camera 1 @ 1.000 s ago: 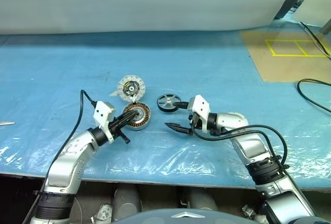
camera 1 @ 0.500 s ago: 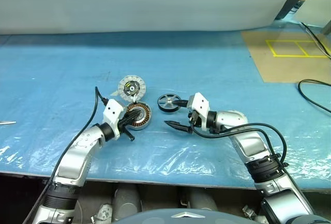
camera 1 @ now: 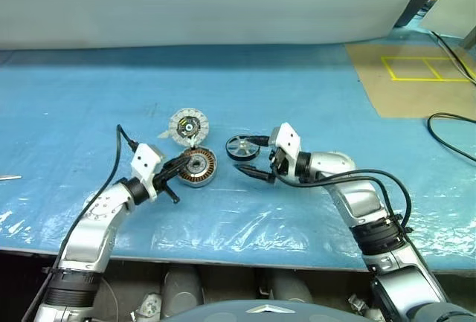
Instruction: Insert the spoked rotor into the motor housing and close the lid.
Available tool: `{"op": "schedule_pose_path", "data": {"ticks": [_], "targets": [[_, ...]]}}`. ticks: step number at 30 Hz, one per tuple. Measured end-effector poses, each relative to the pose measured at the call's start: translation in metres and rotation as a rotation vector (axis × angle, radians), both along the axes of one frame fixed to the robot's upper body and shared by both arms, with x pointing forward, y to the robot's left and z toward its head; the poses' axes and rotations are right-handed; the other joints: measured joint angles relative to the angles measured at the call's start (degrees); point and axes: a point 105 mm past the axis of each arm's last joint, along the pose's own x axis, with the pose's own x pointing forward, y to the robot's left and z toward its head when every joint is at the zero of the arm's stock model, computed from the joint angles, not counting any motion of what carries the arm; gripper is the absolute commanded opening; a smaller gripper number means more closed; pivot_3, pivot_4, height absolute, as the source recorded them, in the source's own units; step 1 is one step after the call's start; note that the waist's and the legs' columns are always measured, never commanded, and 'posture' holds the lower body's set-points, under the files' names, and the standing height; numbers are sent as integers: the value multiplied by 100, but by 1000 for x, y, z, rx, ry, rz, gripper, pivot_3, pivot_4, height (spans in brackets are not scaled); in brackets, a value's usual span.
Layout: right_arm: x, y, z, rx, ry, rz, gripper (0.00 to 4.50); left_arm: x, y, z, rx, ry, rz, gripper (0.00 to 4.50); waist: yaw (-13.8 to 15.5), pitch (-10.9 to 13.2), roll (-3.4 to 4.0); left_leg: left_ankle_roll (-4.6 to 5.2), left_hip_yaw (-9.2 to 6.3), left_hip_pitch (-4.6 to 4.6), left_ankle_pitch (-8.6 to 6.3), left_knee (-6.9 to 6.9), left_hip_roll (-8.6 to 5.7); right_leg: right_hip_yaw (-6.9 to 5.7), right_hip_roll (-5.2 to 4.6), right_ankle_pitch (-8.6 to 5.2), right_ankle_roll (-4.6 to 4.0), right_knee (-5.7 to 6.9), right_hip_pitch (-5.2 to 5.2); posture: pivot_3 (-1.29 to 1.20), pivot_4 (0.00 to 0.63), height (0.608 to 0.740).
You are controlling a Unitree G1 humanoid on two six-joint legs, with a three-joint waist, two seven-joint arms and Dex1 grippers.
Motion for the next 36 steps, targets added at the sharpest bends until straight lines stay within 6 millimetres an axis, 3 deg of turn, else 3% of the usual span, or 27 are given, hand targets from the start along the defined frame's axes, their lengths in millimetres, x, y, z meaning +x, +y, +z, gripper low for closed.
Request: {"op": "schedule_pose_path", "data": {"ticks": [5, 14, 23, 34, 36], "targets": [[29, 1, 27, -60, 38, -59, 4170, -4, -2, 7, -4, -44, -22, 22, -17, 0, 0, -1, 0, 4, 1, 1, 1, 0, 1, 0, -1, 8, 0, 0, 150, 740], [66, -2, 47, -268, 235, -50, 4170, -16, -11, 11, -37, -70, -36, 22, -4, 1, 0, -2, 1, -14, 1, 1, 3, -4, 1, 0, -3, 11, -15, 0, 150, 740], [74, -4, 22, -568, 271, 91, 4170, -34, -13, 6, -60, -47, -27, 22, -5, 1, 1, 20, 0, -80, 11, 36, 19, -24, 0, 3, -10, 25, -57, 0, 150, 740], [77, 2, 7, -656, 248, 167, 4170, -40, -16, 14, -58, -37, -16, 22, -1, 4, 5, 41, 0, -82, 0, 65, 26, -30, -1, 10, -24, 45, -58, 0, 150, 740], [76, 3, 7, -654, 244, 174, 3788, -40, -16, 13, -59, -31, -13, 0, 0, 4, 6, 43, 0, -81, 0, 67, 28, -30, 0, 10, -24, 48, -58, 0, 150, 740]]}}
